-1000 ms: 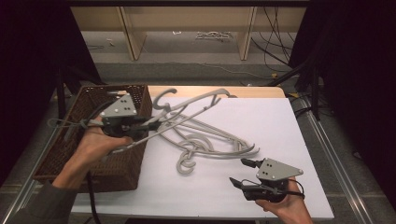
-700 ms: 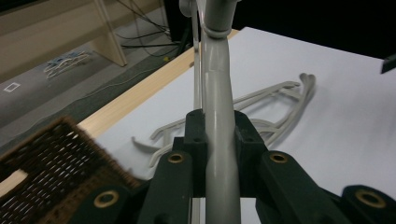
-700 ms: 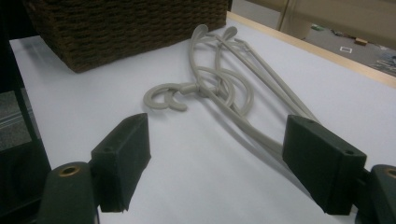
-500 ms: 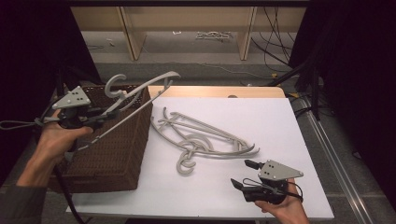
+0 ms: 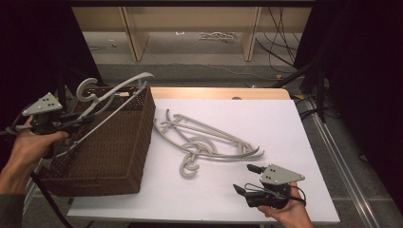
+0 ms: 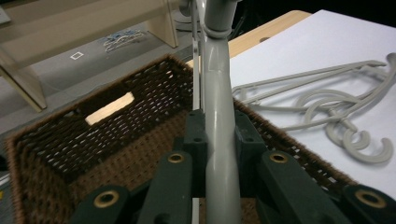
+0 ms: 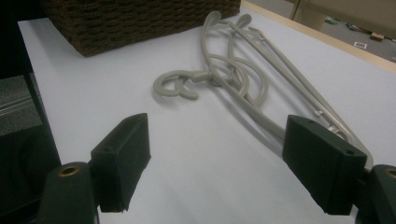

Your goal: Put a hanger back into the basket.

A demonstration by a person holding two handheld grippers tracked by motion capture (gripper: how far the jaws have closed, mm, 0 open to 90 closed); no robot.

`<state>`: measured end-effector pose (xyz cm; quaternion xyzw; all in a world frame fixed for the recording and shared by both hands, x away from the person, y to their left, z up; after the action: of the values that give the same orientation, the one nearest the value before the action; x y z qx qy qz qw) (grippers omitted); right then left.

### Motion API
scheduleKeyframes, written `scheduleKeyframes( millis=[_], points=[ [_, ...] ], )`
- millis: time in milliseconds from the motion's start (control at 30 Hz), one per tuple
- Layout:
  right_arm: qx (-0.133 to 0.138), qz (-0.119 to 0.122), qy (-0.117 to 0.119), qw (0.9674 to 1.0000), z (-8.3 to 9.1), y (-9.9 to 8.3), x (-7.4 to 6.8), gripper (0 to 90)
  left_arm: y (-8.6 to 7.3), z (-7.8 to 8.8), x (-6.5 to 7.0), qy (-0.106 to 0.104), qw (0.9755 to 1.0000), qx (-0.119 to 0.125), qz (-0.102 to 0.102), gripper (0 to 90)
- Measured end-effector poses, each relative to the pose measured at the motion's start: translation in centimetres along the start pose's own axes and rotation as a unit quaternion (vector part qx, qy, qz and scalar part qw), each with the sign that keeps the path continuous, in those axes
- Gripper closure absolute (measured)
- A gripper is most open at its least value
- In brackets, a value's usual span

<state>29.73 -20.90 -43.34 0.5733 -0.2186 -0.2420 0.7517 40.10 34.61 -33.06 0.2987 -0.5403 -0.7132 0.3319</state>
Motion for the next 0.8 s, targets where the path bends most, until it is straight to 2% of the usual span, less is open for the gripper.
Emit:
scheduleKeyframes(
  millis=[33,100,200,367,433,467,533,567,600,667,767,800],
  points=[
    [0.0,0.0,0.0,1.0,0.0,-0.1,0.0,24.1,-0.3,0.1,-0.1,0.001,0.9999,-0.01,-0.005,79.4],
    [0.0,0.001,0.001,1.0,0.0,-0.1,0.1,23.9,-0.5,0.2,-0.3,0.003,0.9998,-0.015,-0.009,79.3],
    [-0.002,0.0,0.001,1.0,-0.1,-0.2,0.1,23.7,-0.9,0.3,-0.7,0.009,0.9998,-0.017,-0.004,79.3],
    [-0.004,0.0,0.003,1.0,-0.2,-0.2,0.0,23.7,-1.5,-0.1,-1.6,0.016,0.9988,-0.046,-0.004,79.3],
    [-0.002,0.001,0.003,1.0,-0.2,-0.2,0.0,23.7,-1.7,-0.4,-2.1,0.018,0.9974,-0.069,-0.013,79.3],
    [-0.002,-0.002,0.004,1.0,-0.1,-0.2,0.1,23.7,-1.7,-0.4,-2.5,0.012,0.9958,-0.086,-0.029,79.3],
    [-0.003,-0.004,0.004,1.0,-0.1,-0.3,0.1,23.7,-2.0,-0.9,-2.4,0.015,0.996,-0.087,-0.014,79.3],
    [-0.004,-0.004,0.004,1.0,-0.1,-0.3,0.1,23.7,-2.1,-1.0,-2.7,0.008,0.9942,-0.103,-0.028,79.3],
    [-0.004,-0.004,0.004,1.0,-0.1,-0.3,0.1,23.7,-2.3,-1.3,-2.6,0.013,0.9951,-0.097,-0.014,79.3],
    [-0.005,-0.003,0.003,1.0,-0.1,-0.3,0.1,23.7,-2.3,-1.8,-2.6,0.009,0.994,-0.107,-0.023,79.3],
    [-0.006,-0.002,0.003,1.0,-0.2,-0.3,0.2,23.7,-2.2,-2.7,-2.6,0.004,0.9925,-0.12,-0.023,79.3],
    [-0.006,-0.002,0.004,1.0,-0.2,-0.3,0.1,23.8,-2.1,-2.8,-2.7,-0.001,0.9909,-0.131,-0.03,79.3]
  ],
)
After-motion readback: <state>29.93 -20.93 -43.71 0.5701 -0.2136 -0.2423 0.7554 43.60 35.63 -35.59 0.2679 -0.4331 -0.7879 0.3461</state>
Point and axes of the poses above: each handheld gripper's, and its own axes: z roughly backward along the jaws, y roughly out of its top, x roughly to its right, the point moved 2 cm from there along -z, roughly forward along the jaws, and after that the axes turned 15 degrees about x, right-handed, at the moved point
